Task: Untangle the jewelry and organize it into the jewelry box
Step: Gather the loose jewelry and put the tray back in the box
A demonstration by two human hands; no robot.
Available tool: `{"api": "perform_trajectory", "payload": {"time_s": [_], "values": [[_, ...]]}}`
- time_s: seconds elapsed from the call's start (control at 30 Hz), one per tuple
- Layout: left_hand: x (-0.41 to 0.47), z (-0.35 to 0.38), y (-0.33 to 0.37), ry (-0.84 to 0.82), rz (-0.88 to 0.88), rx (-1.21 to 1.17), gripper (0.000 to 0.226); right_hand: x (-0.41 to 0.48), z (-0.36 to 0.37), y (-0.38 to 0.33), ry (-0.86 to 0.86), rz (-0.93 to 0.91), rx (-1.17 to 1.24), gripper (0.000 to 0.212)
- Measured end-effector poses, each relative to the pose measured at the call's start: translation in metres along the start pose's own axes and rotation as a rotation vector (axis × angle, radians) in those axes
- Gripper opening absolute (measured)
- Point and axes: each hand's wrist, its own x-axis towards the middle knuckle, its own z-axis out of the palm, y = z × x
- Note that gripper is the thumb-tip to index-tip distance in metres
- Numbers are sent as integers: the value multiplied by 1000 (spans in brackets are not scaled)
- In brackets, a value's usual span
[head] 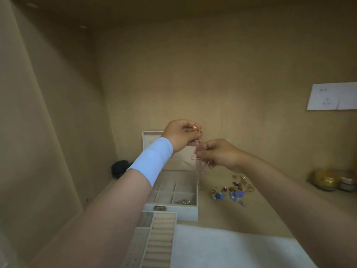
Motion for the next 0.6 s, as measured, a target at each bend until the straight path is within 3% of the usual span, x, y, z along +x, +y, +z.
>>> {"api": "perform_trajectory", "payload": {"time_s": [0.17,0.4,0.47,0.6], "values": [[-11,60,-11,-125,-44,96,19,-48,-56,31,9,143,-185,19],[-30,142,-69,-337,-178,386,13,-99,-84,91,-9,297,-372,6],[-33,157,-85,-368,-195,404,25,-105,-86,109,-4,321,-397,6],[-35,174,-107,-422,-235,481,11,-110,-87,133,-13,327,-450,7]]}}
